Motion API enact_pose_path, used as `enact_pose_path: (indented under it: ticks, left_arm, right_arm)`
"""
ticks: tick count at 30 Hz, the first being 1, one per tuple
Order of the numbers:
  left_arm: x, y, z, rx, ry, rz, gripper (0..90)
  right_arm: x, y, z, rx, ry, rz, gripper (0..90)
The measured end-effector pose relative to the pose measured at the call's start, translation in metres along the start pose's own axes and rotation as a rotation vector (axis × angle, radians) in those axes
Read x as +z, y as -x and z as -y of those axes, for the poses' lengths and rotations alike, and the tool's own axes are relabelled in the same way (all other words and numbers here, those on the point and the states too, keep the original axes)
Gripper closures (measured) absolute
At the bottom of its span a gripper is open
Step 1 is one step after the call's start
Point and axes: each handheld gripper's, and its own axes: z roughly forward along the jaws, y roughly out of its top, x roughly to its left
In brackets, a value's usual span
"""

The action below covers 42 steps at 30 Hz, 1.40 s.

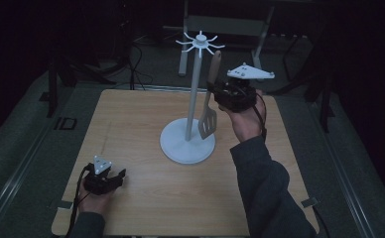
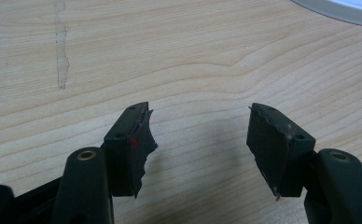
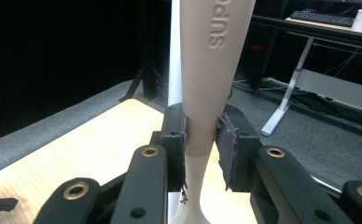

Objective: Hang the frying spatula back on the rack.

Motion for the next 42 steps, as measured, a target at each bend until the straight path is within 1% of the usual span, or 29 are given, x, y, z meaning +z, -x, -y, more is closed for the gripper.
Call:
enact_pose_path:
  ticks: [14,23,31,37,42]
  left_arm:
    - [0.0,0.0,0.0,0.004,-0.002,0.003,39.9]
    - [0.001,0.0,0.0,0.003,-0.003,0.004,40.0]
    - [0.0,0.0,0.0,0.004,-0.002,0.003,39.9]
    - [0.0,0.0,0.0,0.001,-0.001,0.002,39.9]
    - [-0.001,-0.001,0.0,-0.003,0.002,0.003,39.9]
  right_arm:
    - [0.005,-0.001,-0.003,-0.002,-0.011,0.003,73.3]
    - [0.01,0.0,-0.003,0.0,-0.029,0.006,73.3]
    - [0.012,0.0,-0.005,-0.002,-0.029,0.009,73.3]
    - [0.016,-0.001,-0.004,-0.001,-0.04,0.01,73.2]
    - [0.018,-0.001,-0.002,0.002,-0.033,0.014,72.7]
